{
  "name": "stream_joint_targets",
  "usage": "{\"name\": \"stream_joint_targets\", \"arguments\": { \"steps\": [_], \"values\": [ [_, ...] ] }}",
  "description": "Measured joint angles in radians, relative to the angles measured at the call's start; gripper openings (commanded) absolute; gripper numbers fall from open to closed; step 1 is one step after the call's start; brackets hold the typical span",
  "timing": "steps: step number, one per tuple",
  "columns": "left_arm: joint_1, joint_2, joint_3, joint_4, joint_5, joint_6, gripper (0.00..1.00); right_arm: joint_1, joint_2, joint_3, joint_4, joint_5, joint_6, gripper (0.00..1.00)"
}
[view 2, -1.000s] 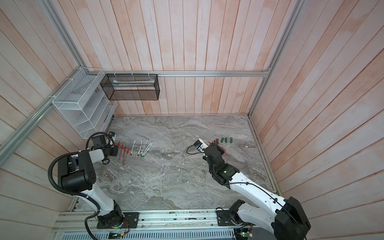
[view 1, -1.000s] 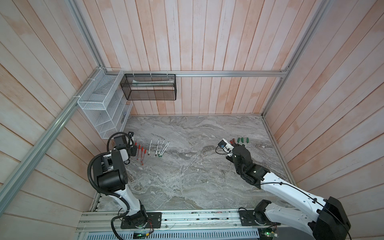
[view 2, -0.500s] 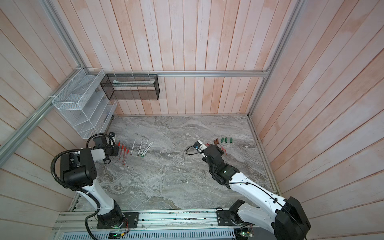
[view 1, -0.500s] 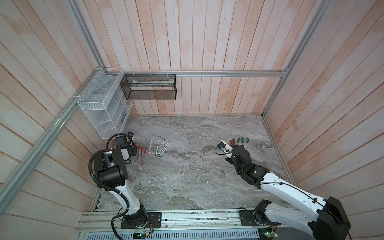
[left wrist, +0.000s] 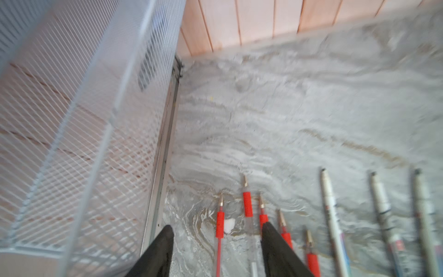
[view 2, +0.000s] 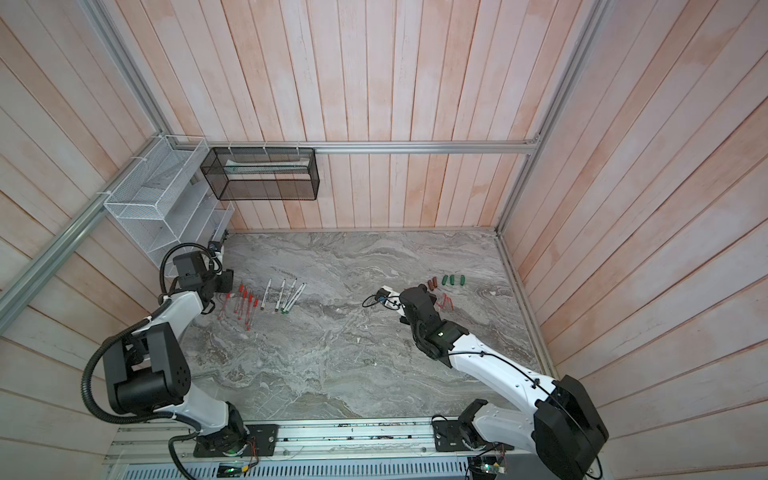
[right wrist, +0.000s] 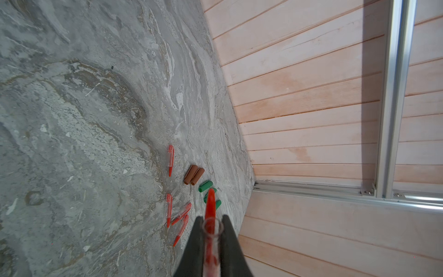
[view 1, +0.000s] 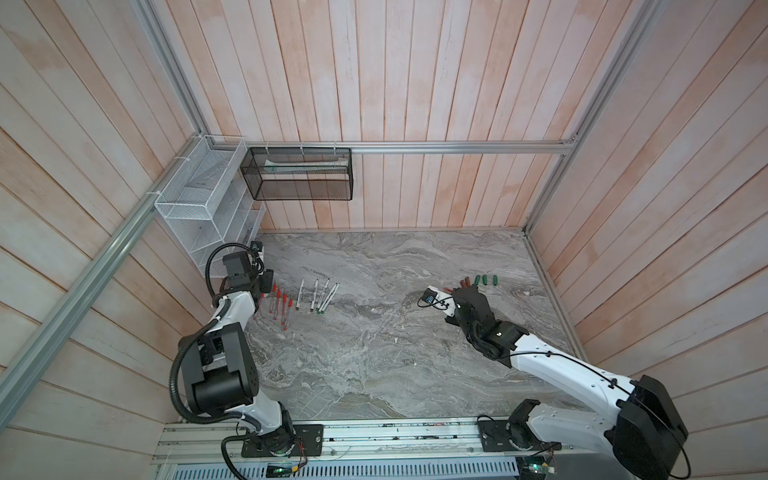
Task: Open the pen caps
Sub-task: 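Set the red cap beside the other red caps and open the right gripper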
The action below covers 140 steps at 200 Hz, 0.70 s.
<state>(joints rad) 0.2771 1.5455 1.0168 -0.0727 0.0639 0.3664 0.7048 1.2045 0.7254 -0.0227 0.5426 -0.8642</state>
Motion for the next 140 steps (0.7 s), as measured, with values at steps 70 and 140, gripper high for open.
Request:
{"name": "stream_joint_targets", "arguments": {
  "steps": [70,140],
  "values": [
    [-0.166,-0.269,-0.042,-0.111,0.236,-0.157,0.95,-0.061,0.388,0.208,-0.074,-0.065,-0.009,0.00],
    [-0.151,-0.338,-0.231,-0.120,0.415,-0.244,1.00,-0.132,0.661,0.403,-0.216,-0.150,0.149,0.00]
  ]
}}
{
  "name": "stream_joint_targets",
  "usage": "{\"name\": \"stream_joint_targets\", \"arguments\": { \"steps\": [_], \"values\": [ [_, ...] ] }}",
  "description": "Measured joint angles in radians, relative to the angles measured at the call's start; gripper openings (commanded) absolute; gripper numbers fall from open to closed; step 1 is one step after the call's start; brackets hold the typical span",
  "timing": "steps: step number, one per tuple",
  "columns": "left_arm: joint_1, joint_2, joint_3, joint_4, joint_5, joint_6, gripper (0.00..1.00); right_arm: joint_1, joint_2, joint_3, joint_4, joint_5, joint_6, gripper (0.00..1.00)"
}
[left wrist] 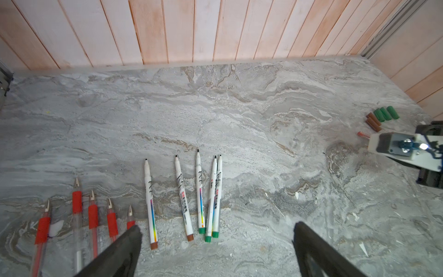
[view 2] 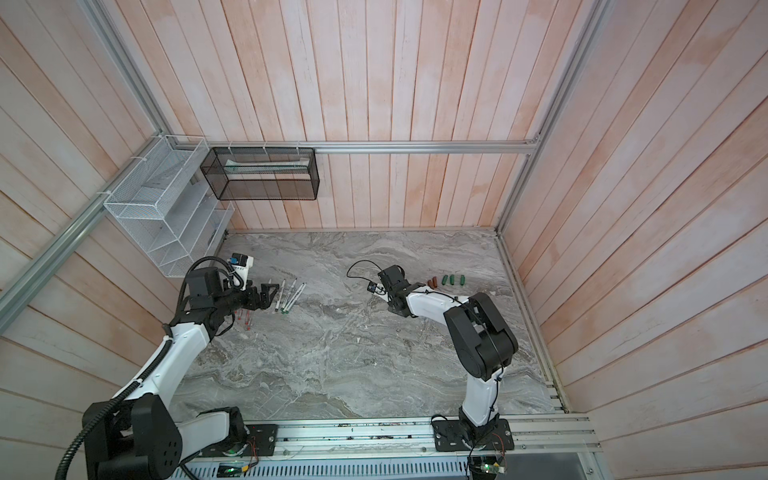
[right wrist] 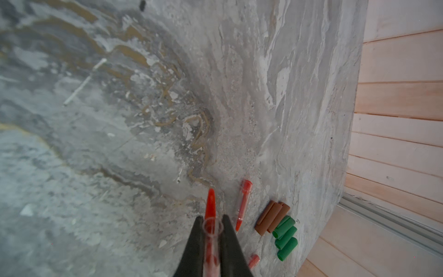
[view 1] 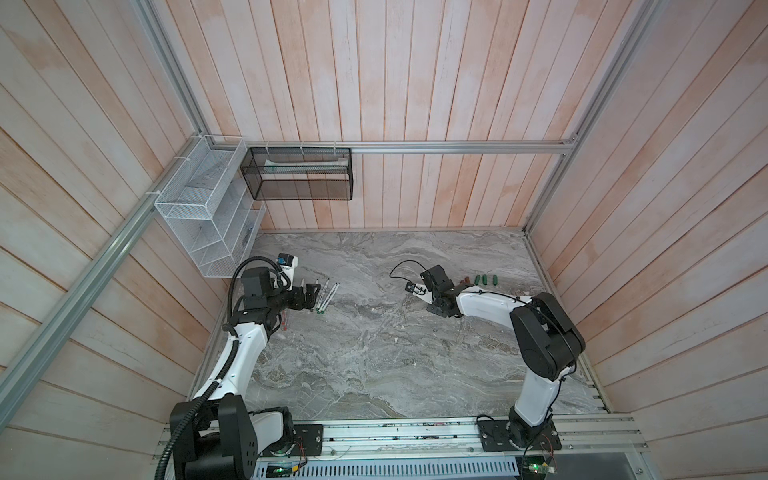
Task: Open the pen caps
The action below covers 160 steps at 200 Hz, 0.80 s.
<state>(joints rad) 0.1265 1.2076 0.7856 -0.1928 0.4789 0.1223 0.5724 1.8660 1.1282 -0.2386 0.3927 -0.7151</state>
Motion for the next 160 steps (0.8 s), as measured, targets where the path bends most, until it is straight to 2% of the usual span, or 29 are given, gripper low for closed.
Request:
{"name": "stream_joint_targets", "arguments": {
  "steps": [37,100,142,160],
  "values": [
    [0.005,0.000,-0.001,0.023,0.039,-0.019,1.00,-0.006,0.064,0.035,-0.029,-0.001,0.035,0.00],
    [0.011,0.000,-0.003,0.043,0.053,-0.023,1.00,-0.015,0.054,0.028,-0.028,-0.015,0.063,0.24],
    [0.029,0.000,-0.005,0.058,0.061,-0.022,1.00,-0.017,0.003,0.028,-0.053,-0.039,0.087,0.37],
    [0.034,0.000,-0.016,0.070,0.060,-0.022,1.00,-0.018,-0.049,0.029,-0.052,-0.057,0.097,0.38]
  ]
}}
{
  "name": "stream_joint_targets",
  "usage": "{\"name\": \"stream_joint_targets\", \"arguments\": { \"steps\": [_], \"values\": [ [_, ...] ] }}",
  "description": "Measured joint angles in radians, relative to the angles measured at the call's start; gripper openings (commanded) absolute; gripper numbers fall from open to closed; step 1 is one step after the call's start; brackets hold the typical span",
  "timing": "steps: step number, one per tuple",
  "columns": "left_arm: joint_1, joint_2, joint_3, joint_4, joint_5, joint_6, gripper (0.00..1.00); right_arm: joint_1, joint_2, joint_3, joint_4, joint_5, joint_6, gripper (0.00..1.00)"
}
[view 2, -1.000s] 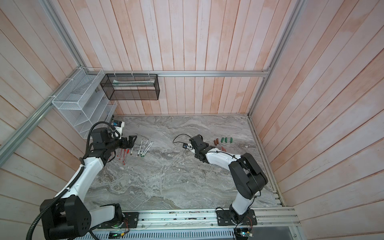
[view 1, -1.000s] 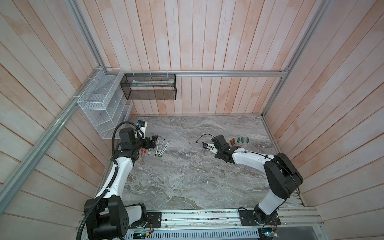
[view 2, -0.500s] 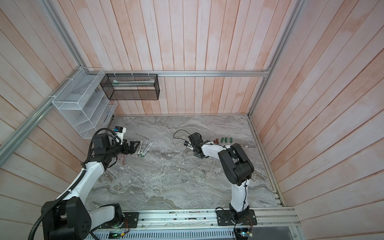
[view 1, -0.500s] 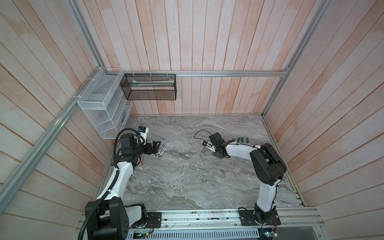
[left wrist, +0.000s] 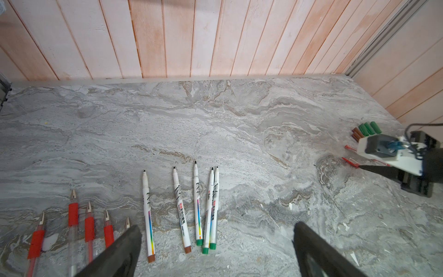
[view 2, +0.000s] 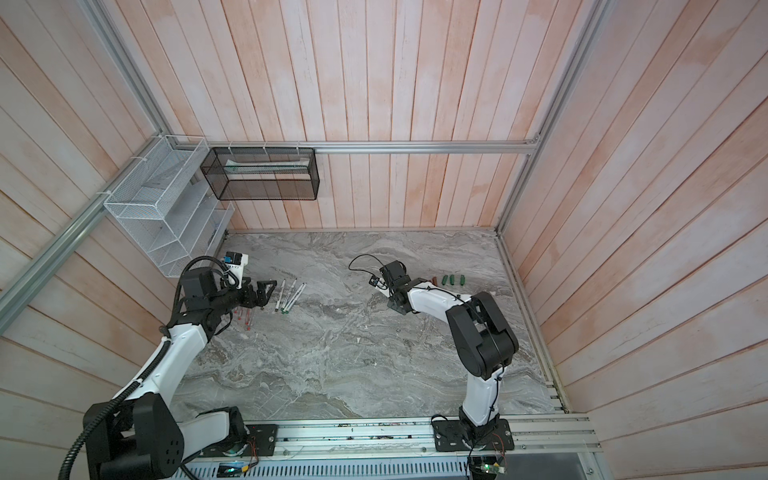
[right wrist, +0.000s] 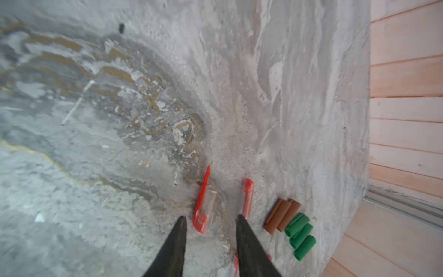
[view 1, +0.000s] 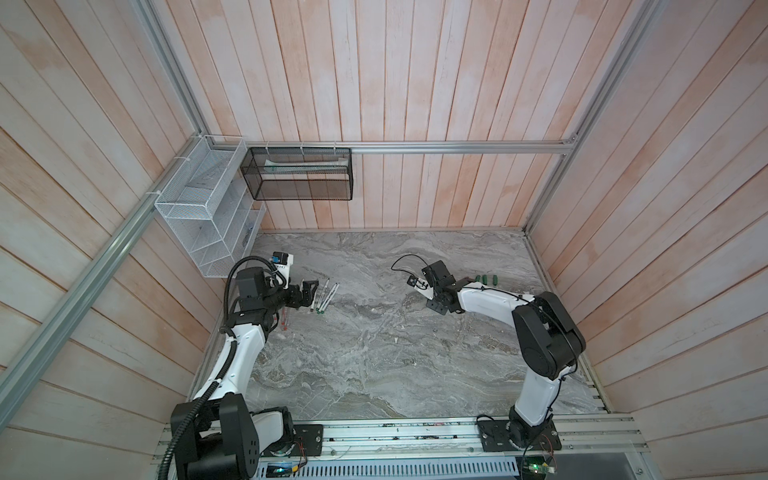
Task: Open the pen caps
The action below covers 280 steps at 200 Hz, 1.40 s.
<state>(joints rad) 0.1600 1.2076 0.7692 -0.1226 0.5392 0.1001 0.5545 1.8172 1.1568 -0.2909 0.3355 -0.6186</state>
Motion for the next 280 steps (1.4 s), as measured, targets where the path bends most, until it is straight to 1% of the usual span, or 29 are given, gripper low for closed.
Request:
{"name": "stream_joint_targets", "arguments": {
  "steps": [7,26,55,72,86,114,132,153,168,187,207,228,246,280],
  "values": [
    [0.001,0.000,-0.002,0.000,-0.001,0.000,1.00,-0.001,-0.021,0.002,-0.002,-0.006,0.007,0.40],
    [0.002,0.002,-0.004,0.018,-0.026,0.000,1.00,-0.012,-0.078,0.003,0.006,-0.032,0.025,0.50],
    [0.000,0.002,-0.083,0.140,-0.101,0.003,1.00,-0.048,-0.198,-0.029,0.056,-0.056,0.074,0.63],
    [-0.004,0.009,-0.143,0.207,-0.132,0.025,1.00,-0.067,-0.263,-0.063,0.106,-0.062,0.100,0.74],
    [-0.008,0.029,-0.182,0.278,-0.146,0.046,1.00,-0.082,-0.316,-0.110,0.161,-0.065,0.130,0.78],
    [-0.011,0.069,-0.261,0.432,-0.155,0.080,1.00,-0.132,-0.385,-0.202,0.280,-0.056,0.226,0.79],
    [-0.014,0.083,-0.289,0.515,-0.157,0.083,1.00,-0.187,-0.419,-0.279,0.377,-0.038,0.294,0.80],
    [-0.016,0.083,-0.341,0.670,-0.159,0.068,1.00,-0.256,-0.470,-0.396,0.496,-0.032,0.365,0.80],
    [-0.022,0.091,-0.357,0.716,-0.169,0.060,1.00,-0.312,-0.499,-0.471,0.571,-0.037,0.417,0.80],
    [-0.029,0.113,-0.358,0.762,-0.197,0.044,1.00,-0.396,-0.528,-0.562,0.676,-0.054,0.489,0.80],
    [-0.029,0.145,-0.402,0.864,-0.228,0.030,1.00,-0.502,-0.552,-0.665,0.799,-0.095,0.579,0.80],
    [-0.029,0.174,-0.436,0.888,-0.238,0.026,1.00,-0.587,-0.553,-0.763,0.927,-0.148,0.646,0.80],
    [-0.029,0.180,-0.439,0.906,-0.242,0.024,1.00,-0.615,-0.543,-0.821,1.024,-0.178,0.677,0.80],
    [-0.029,0.172,-0.457,0.966,-0.241,0.023,1.00,-0.621,-0.471,-0.867,1.215,-0.209,0.702,0.80]
  ]
}}
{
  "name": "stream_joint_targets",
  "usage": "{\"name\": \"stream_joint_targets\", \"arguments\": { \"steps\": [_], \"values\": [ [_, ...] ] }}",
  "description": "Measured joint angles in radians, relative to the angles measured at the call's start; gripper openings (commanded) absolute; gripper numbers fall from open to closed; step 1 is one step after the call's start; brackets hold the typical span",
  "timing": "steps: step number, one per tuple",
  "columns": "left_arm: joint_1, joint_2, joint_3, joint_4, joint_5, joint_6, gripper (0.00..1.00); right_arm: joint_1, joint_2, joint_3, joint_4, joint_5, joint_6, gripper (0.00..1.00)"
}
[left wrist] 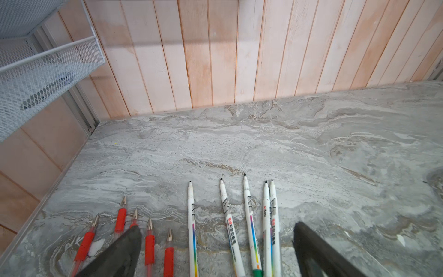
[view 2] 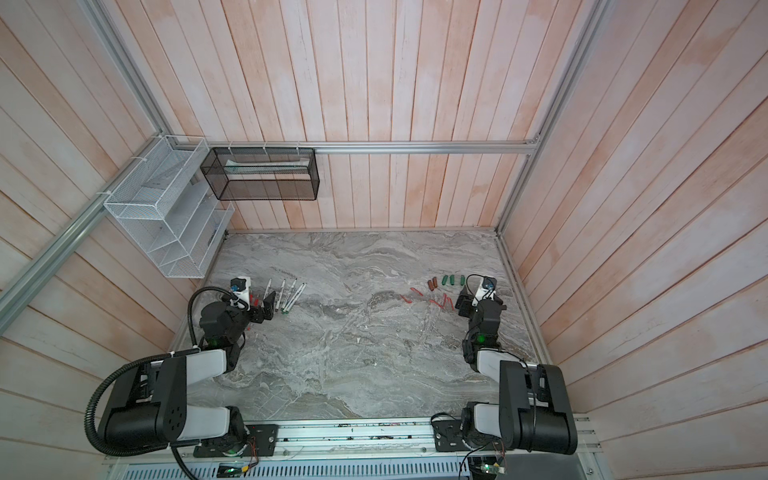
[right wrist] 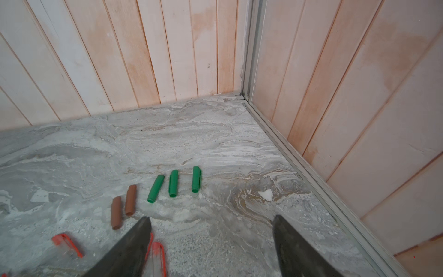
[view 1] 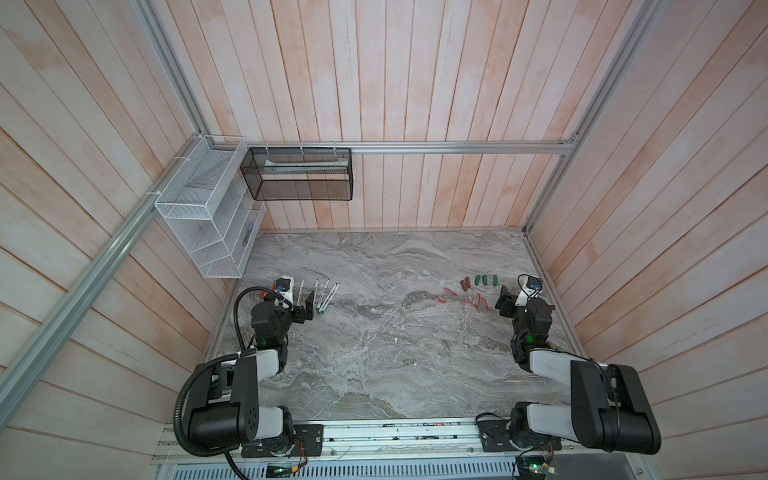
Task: Open the pen caps
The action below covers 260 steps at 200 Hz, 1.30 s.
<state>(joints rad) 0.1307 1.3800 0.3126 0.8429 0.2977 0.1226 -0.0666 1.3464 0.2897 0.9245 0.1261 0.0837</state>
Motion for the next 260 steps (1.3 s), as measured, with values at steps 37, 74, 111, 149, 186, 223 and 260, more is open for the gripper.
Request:
{"name": "stream_joint_targets", "arguments": {
  "steps": [37,74,111,149,186,223,260],
  "values": [
    [0.000,-0.016,-0.031,0.027,0.016,-0.014,1.00,-0.002,0.112,-0.034,0.157,-0.022,0.004,0.81],
    [0.002,-0.006,-0.068,0.156,0.080,-0.076,1.00,-0.002,0.192,-0.093,0.360,-0.064,0.002,0.87],
    [-0.002,0.135,-0.132,0.352,0.097,-0.111,1.00,0.003,0.206,-0.146,0.443,-0.027,0.013,0.98],
    [-0.020,0.190,-0.130,0.431,0.039,-0.132,1.00,0.007,0.206,-0.143,0.481,-0.010,0.014,0.98],
    [-0.060,0.190,-0.054,0.366,-0.108,-0.151,1.00,0.009,0.206,-0.139,0.481,-0.005,0.014,0.98],
    [-0.077,0.189,-0.044,0.344,-0.168,-0.150,1.00,0.011,0.206,-0.138,0.482,-0.003,0.014,0.98],
    [-0.077,0.189,-0.044,0.333,-0.185,-0.150,1.00,0.012,0.207,-0.138,0.482,0.000,0.014,0.98]
  ]
}}
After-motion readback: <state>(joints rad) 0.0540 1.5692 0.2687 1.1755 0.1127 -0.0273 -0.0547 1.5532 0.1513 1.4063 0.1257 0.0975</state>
